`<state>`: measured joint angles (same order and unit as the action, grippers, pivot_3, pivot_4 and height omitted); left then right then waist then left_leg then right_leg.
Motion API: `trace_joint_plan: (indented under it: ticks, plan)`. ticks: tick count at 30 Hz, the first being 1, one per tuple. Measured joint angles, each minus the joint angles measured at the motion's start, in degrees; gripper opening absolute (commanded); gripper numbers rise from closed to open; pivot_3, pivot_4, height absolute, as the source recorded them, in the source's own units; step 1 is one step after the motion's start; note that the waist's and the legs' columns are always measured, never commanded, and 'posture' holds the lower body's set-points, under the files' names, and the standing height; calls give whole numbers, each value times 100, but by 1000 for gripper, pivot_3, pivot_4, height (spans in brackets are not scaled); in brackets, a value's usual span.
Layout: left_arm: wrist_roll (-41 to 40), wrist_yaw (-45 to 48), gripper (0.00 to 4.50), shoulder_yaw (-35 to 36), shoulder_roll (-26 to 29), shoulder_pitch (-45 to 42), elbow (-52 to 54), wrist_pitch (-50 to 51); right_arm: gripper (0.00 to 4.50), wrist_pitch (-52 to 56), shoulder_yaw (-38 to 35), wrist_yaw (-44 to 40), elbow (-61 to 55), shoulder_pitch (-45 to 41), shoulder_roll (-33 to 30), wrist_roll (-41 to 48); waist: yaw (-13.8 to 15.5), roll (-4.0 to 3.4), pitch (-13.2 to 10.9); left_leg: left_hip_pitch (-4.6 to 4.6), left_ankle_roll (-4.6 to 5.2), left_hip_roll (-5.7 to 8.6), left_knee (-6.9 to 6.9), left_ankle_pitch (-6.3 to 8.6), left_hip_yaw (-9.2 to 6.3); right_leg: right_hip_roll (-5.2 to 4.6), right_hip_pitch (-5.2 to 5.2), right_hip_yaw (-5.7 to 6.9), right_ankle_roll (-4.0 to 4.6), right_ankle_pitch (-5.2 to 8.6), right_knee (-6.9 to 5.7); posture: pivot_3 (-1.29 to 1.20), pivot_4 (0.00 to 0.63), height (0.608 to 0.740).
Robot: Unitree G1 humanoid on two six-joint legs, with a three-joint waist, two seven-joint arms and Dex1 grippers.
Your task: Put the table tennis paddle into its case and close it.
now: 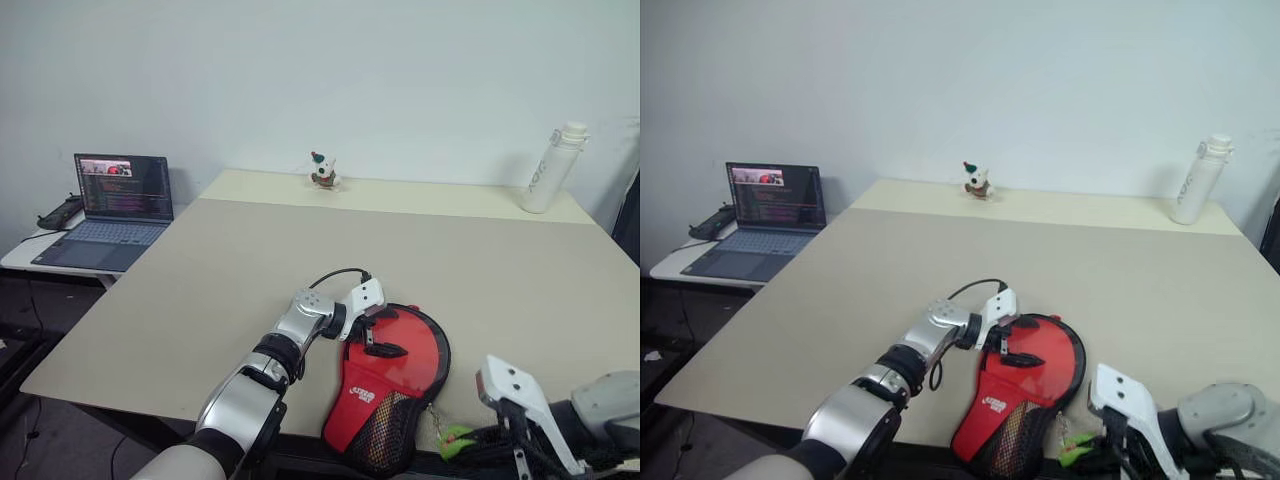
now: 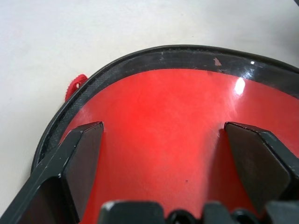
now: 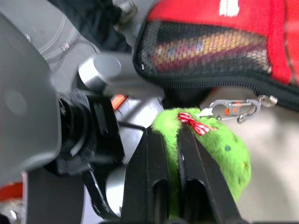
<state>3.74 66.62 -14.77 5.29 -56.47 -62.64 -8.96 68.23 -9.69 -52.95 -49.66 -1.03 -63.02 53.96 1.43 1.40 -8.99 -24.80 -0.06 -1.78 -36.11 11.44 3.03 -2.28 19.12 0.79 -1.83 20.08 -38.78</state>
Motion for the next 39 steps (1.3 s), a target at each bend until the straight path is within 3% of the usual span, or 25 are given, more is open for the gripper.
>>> trace_joint_plan:
  ticks: [3, 7, 10, 14, 18, 23, 28, 35, 39]
  plan:
    - [-4, -105, 4500, 18, 41, 14, 3, -1, 2211, 200, 18, 125, -4, -217, 57, 717, -27, 4, -1, 6, 1, -3, -3, -1, -1, -4, -1, -4, 2, -2, -12, 0, 150, 740]
    - [-41, -219, 4500, 168, 146, 108, 103, -15, 2211, 375, 72, 621, 472, -987, 294, 1527, -119, 10, -4, 15, 21, -8, -3, -15, -1, -18, -3, -4, 8, -11, -16, 0, 150, 740]
    - [-158, -198, 4500, 295, 376, 310, 442, -3, 2211, 388, 258, 1189, 1003, -1540, 731, 1621, -191, 18, -10, 12, 22, -13, 0, -17, 2, -16, 6, -7, 14, -15, -19, 0, 150, 740]
    - [-640, 421, 4500, 533, 1135, 1010, 1811, 659, 2211, -93, 713, 2043, 2064, -2076, 1500, 501, -312, 11, -23, -4, 8, -13, 9, -24, 17, -16, 36, -16, 18, -16, -27, 0, 150, 740]
    - [-1123, 931, 4500, 820, 2188, 1756, 3332, 1553, 2211, -902, 1065, 2450, 3233, -2420, 2136, -772, -309, 1, -32, -16, -21, -19, 21, -41, 23, -7, 55, -19, 22, -12, -22, 0, 150, 740]
    - [-1535, 1023, 4500, 1044, 2867, 2426, 4495, 2280, 2211, -1611, 1290, 2556, 4194, -2658, 2751, -1652, -269, -11, -41, -16, 0, -17, 18, -29, 25, -12, 52, -17, 22, -11, -25, 0, 150, 740]
    - [-1735, 833, 4500, 1243, 3267, 2924, 5133, 2654, 2211, -2039, 1356, 2422, 4732, -2642, 2910, -2251, -263, -11, -43, -12, 2, -16, 16, -28, 23, -17, 49, -15, 21, -14, -33, 0, 150, 740]
    - [-1943, 458, 4500, 1301, 3347, 3428, 5745, 2996, 2211, -2135, 1359, 2267, 4944, -2472, 3102, -2615, -291, -14, -44, -12, 1, -17, 21, -28, 24, -17, 51, -16, 22, -14, -32, 0, 150, 740]
    - [-1965, 349, 4500, 1302, 3383, 3440, 5802, 3007, 1326, -1931, 1352, 2192, 4919, -2472, 3248, -2611, -295, -14, -44, -10, 1, -18, 20, -28, 24, -16, 50, -17, 22, -14, -35, 0, 150, 740]
